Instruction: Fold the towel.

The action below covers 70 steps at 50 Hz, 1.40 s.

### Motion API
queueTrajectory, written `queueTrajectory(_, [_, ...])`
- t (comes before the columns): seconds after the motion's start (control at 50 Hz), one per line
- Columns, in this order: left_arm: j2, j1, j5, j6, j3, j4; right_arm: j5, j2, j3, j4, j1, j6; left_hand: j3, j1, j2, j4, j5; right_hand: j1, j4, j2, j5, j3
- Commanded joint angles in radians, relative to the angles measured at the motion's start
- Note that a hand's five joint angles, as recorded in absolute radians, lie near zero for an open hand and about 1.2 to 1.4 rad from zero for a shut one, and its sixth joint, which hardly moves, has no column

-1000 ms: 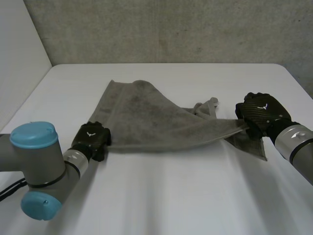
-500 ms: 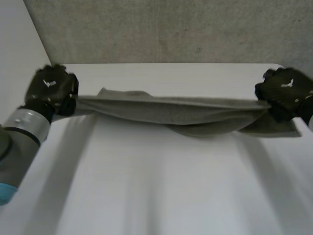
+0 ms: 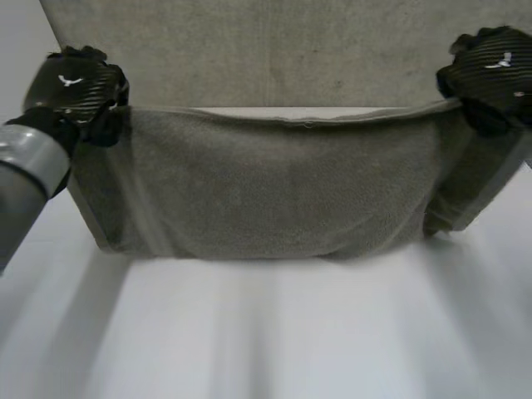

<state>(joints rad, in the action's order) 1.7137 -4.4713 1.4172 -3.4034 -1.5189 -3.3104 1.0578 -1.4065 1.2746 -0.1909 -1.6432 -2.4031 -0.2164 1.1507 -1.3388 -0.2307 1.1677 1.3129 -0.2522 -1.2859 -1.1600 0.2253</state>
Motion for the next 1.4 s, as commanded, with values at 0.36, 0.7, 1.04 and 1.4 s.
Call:
queueTrajectory(0.36, [0.032, 0.003, -0.063, 0.015, 0.21, -0.098, 0.004, 0.124, -0.237, 0.1, -0.014, -0.169, 0.042, 0.246, -0.057, 0.056, 0.054, 0.083, 0.078, -0.11, -0.062, -0.051])
queueTrajectory(0.7, [-0.227, -0.091, -0.148, 0.012, -0.344, -0.084, -0.255, -0.205, 0.446, 0.13, 0.181, -0.087, 0.042, 0.246, -0.057, 0.056, 0.054, 0.083, 0.078, -0.11, -0.062, -0.051])
queueTrajectory(1.04, [-0.326, -0.166, -0.311, 0.023, -0.37, 0.052, -0.453, -0.328, 0.491, 0.084, 0.381, -0.016, 0.042, 0.246, -0.057, 0.056, 0.054, 0.083, 0.078, -0.11, -0.062, -0.051])
queueTrajectory(1.4, [0.323, -0.091, -0.223, 0.012, 0.032, 0.066, -0.09, 0.366, 0.056, 0.03, 0.094, 0.102, 0.042, 0.246, -0.057, 0.056, 0.054, 0.083, 0.078, -0.11, -0.062, -0.051])
